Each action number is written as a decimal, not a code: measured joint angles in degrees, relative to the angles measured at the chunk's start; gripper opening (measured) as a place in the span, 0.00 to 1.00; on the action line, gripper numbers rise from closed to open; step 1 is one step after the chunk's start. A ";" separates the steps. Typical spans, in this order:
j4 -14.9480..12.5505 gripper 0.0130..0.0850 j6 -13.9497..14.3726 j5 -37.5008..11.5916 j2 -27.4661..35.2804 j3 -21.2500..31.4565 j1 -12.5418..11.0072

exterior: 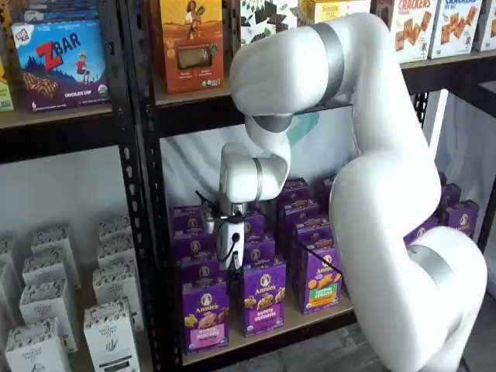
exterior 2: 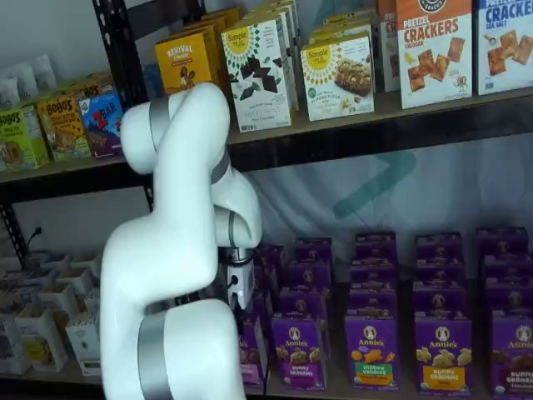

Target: Pick up the purple box with a pink patch in the middle, on the bottom shelf, the first box from the left

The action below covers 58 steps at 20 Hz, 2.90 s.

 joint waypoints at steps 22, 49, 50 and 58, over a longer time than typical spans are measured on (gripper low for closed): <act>-2.05 1.00 2.99 -7.10 8.00 -6.68 1.43; -5.57 0.83 6.60 -4.16 19.86 -19.76 1.74; -5.74 0.83 6.77 -3.95 19.92 -19.87 1.74; -6.77 0.67 7.83 -4.17 19.84 -19.39 1.94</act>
